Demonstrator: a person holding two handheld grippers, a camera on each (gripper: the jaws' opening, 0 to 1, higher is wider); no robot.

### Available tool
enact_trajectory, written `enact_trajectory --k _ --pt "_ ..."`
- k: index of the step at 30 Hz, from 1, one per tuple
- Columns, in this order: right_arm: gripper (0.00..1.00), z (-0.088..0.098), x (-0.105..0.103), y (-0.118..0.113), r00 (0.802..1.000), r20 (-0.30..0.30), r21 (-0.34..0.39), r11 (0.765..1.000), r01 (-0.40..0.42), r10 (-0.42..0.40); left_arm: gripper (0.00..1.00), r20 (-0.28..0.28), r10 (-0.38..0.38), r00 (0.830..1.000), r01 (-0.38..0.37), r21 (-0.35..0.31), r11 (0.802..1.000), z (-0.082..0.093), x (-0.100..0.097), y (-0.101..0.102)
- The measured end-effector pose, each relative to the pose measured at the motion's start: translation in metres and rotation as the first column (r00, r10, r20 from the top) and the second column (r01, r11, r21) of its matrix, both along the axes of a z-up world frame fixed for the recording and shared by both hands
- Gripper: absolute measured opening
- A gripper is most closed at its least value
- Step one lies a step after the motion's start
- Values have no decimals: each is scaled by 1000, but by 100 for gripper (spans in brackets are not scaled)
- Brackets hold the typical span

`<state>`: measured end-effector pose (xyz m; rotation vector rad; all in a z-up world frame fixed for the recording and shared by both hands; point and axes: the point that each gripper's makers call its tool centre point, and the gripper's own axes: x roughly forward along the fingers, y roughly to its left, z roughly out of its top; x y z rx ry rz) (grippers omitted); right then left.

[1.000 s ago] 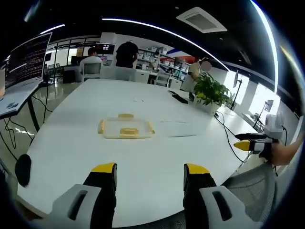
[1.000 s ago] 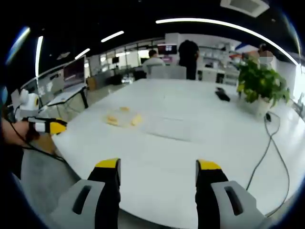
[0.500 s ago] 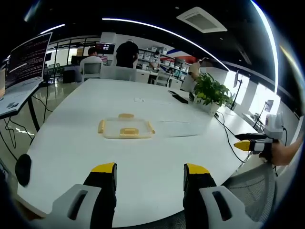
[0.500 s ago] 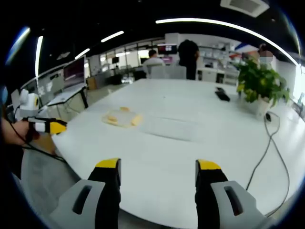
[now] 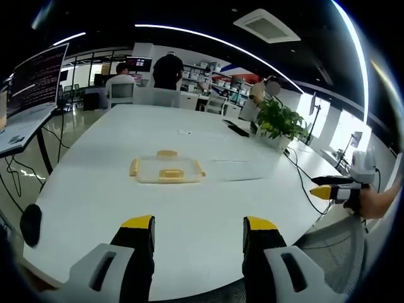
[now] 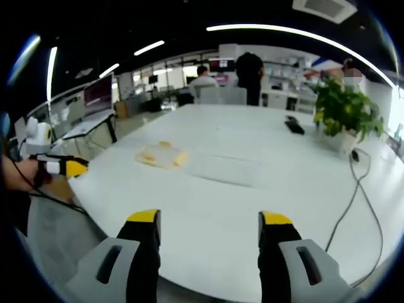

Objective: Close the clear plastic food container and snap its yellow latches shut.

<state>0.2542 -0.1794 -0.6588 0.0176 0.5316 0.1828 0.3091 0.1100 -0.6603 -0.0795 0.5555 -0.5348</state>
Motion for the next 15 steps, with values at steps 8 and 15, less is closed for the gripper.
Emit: enact_trajectory --k 8,15 --pt "59 0 0 0 1000 -4 -1 1000 -1 1 51 0 -2 1000 2 2 1000 0 1 0" --pt "59 0 0 1 1000 -3 -7 1000 -7 7 51 -1 -2 1000 2 3 1000 0 1 0"
